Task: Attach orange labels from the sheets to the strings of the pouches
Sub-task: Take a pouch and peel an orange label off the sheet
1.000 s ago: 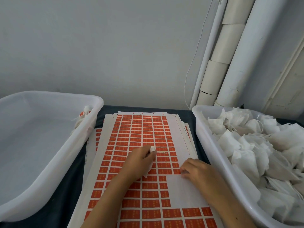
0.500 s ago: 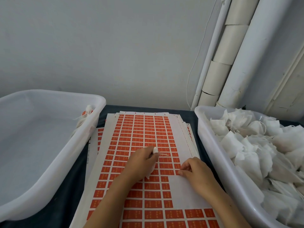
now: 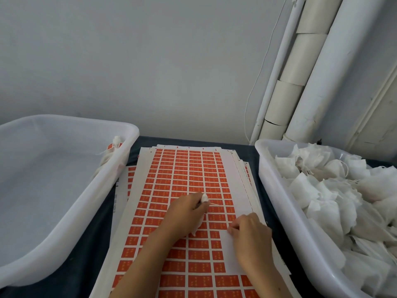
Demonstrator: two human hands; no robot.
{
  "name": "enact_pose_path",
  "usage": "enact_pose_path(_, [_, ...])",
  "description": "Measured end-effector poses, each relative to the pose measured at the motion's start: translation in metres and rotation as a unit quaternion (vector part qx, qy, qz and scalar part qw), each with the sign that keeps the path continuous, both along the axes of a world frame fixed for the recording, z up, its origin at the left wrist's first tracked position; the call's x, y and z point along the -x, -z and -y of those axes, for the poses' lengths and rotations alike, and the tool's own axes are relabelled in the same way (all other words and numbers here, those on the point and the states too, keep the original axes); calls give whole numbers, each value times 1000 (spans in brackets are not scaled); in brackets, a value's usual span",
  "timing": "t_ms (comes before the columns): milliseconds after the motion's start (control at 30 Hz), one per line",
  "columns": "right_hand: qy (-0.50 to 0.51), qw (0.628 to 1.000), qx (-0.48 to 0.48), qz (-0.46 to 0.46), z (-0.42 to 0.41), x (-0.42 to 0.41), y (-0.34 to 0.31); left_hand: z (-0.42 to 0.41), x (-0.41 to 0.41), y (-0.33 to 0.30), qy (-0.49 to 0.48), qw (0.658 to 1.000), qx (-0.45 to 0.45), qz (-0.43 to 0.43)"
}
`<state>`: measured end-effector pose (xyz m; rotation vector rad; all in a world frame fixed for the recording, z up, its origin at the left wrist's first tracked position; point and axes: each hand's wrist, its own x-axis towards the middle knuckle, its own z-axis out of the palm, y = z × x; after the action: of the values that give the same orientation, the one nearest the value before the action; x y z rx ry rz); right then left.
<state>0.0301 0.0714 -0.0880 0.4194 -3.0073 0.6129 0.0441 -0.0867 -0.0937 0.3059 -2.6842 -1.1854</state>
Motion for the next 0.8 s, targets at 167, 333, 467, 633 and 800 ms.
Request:
enact_pose_path(167, [-3,999,37,-7,-8,3,-3,1,-1,0,6,1000,-1,-1])
enact_pose_path(333, [-87,991,-98,5,-16,20,-19,2,-1,-1,13,1000,20,-3])
enact_pose_path(467, [-186,969,-153,-62,-24,23,-19,0,0,-1,15,1000,24,1])
enact_pose_path(633, [-245,944,-199,-98,-27,22,-20,-1,-1,0,16,1000,20,0])
enact_pose_path(800, [-276,921,-244,-129,-34,21,-13,0,0,-1,14,999,30,6])
